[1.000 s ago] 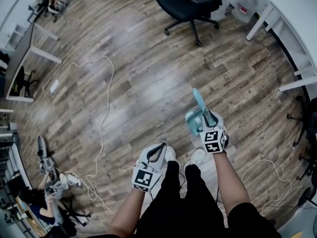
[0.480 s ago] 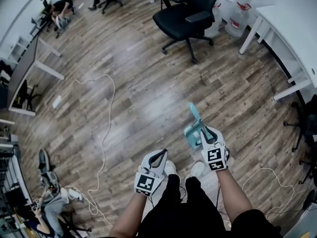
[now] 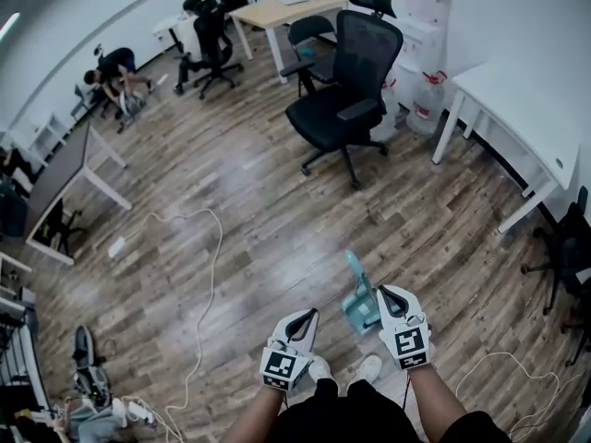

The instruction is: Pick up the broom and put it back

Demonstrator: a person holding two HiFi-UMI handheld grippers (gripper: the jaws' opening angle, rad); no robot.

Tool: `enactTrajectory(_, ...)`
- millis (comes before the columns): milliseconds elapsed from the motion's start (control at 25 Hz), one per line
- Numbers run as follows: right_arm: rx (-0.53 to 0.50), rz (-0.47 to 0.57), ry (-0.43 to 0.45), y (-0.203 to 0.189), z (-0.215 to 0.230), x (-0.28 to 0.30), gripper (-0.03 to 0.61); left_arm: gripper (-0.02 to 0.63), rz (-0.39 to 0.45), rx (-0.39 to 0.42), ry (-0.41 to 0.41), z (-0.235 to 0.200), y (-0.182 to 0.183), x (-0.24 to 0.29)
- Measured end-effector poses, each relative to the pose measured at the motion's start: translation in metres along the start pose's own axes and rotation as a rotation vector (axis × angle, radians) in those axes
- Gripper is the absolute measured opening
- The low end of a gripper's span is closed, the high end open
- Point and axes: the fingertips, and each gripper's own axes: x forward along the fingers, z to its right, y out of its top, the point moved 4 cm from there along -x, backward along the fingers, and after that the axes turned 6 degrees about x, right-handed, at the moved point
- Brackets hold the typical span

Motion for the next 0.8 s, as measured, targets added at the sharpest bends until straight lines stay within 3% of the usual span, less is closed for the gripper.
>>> enactTrajectory(360,-0.034,0.163,-0.003,0.071,-0.006,-0.032,0.002,0.018,0.095,0.052,-0.007,-0.007,0.052,0.016)
enactTrajectory(600,-0.069,0.195,-0.038,0.091,0.005,-0.041,0.002,0.018,0.140,-0.038,-0.004,-0.008,0.096,0.008)
enactTrajectory(800,-0.104,0.221,-0.033,0.106,0.000,-0.044,0.001,0.018,0.179,-0.030,0.000,-0.011,0.109,0.003)
